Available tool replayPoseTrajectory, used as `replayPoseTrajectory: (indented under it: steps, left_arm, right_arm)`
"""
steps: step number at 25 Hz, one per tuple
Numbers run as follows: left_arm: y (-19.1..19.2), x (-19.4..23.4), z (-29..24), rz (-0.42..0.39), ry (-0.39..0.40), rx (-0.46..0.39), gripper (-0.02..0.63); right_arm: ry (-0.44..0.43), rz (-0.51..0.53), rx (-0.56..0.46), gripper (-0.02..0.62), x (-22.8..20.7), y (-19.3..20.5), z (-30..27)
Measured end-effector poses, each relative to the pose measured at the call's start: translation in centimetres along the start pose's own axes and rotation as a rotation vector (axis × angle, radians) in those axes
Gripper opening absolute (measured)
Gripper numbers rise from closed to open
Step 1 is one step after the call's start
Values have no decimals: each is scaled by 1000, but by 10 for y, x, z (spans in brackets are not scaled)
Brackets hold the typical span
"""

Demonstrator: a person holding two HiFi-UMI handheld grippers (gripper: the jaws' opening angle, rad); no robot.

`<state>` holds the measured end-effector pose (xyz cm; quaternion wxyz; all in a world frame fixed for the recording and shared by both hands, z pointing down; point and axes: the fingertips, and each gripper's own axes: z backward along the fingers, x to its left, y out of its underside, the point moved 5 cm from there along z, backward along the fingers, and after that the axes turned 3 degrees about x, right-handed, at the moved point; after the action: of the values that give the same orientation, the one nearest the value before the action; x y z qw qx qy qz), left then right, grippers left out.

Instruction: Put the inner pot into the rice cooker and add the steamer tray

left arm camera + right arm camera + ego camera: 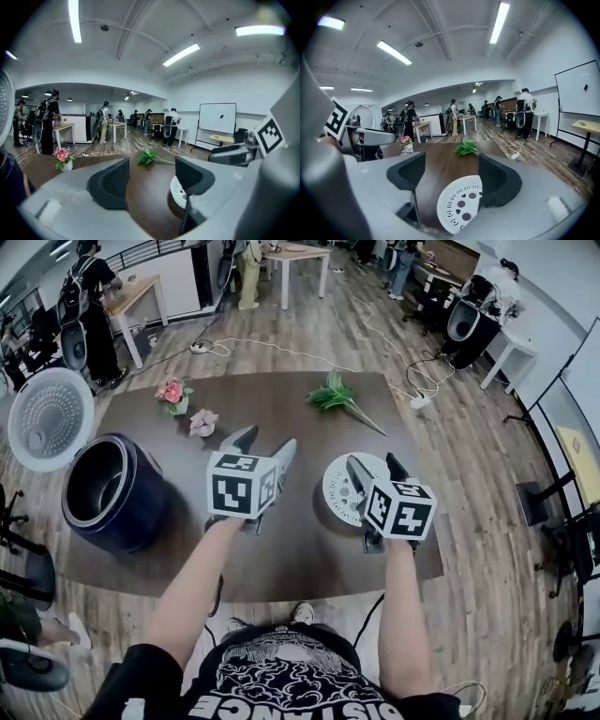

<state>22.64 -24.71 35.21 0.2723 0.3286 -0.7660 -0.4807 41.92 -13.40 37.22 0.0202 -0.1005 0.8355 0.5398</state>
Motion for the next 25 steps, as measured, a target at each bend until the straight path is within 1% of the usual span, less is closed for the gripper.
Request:
replayPoseTrajectory:
  steps: [7,14,19,25]
  left_arm:
    - [10,-43,-37,5,49,39,305]
    - [21,-70,-72,20,71,94,305]
    - [42,-74,-95,72,89,149,305]
    - [85,-68,-123,154,98,270,305]
  right_arm:
    - [42,-29,19,348,-50,13,11]
    - [73,-68,75,348,-94,29,11]
    - [87,-106,129,348,-114,53,0]
    - [92,-137,221,336,-131,85,-16]
